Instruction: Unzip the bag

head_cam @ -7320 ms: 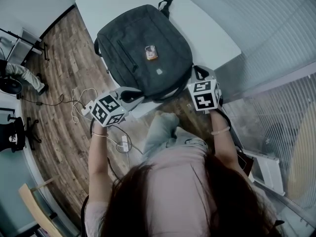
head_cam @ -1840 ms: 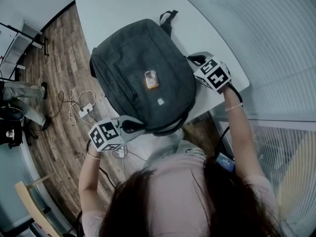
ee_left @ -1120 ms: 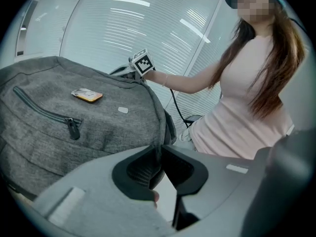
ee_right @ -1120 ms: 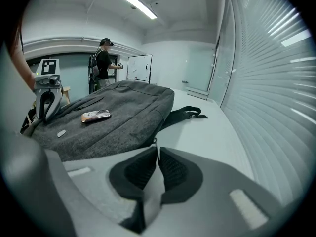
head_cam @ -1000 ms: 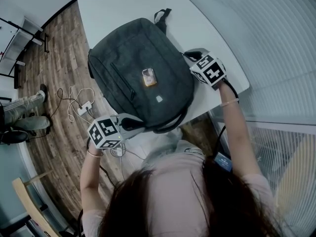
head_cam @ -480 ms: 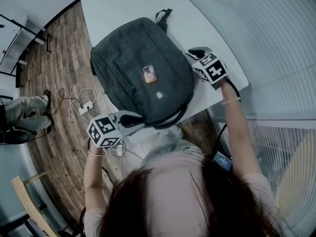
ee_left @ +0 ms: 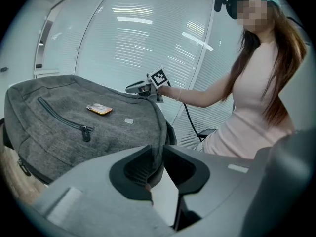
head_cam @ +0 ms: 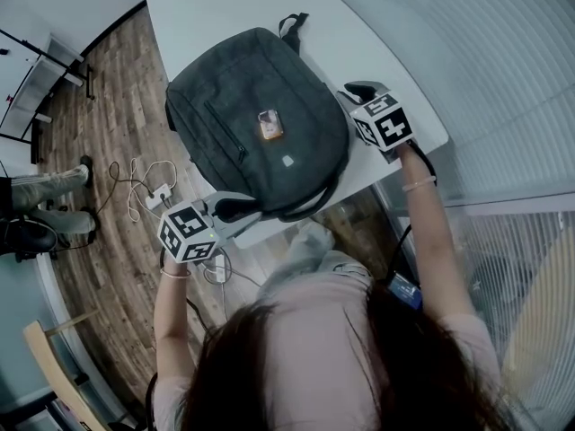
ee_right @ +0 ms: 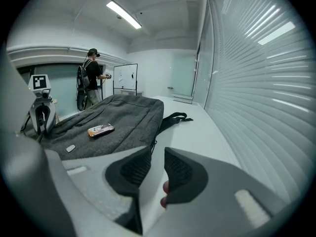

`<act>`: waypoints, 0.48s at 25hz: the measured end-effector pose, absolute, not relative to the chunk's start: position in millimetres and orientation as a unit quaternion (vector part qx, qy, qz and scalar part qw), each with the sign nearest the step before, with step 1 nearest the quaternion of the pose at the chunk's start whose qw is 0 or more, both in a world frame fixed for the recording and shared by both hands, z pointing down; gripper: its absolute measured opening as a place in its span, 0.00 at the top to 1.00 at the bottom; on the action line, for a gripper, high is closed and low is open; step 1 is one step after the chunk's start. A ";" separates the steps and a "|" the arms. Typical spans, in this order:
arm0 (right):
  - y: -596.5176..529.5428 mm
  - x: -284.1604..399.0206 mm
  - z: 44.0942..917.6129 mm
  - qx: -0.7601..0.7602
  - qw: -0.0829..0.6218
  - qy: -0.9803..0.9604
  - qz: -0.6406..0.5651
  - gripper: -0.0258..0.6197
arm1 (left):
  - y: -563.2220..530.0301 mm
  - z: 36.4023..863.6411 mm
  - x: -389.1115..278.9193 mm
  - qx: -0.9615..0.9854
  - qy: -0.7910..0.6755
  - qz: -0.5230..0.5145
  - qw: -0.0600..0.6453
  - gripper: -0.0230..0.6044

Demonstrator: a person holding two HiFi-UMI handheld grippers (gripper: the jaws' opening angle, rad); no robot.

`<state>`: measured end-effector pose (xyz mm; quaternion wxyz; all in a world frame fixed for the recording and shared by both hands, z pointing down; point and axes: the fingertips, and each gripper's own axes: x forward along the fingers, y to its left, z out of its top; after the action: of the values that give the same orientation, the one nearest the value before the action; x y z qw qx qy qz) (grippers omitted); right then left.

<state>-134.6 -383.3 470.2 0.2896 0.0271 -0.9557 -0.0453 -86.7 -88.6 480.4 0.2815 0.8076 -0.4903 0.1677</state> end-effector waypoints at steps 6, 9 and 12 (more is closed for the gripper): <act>-373.1 -119.1 453.9 0.051 0.269 -0.960 -0.047 0.82 | -83.6 477.2 -87.3 0.803 -0.509 0.163 0.264 0.83; -363.2 -113.8 448.3 0.055 0.262 -0.962 -0.047 0.82 | -79.9 473.3 -87.7 0.799 -0.522 0.157 0.255 0.83; -352.2 -108.1 445.3 0.059 0.257 -0.964 -0.044 0.82 | -77.1 468.5 -88.4 0.794 -0.536 0.149 0.245 0.83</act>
<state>-108.1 -352.2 445.3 0.2565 0.0590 -0.9637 -0.0444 -88.4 -77.1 468.5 0.2451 0.7938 -0.5362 0.1491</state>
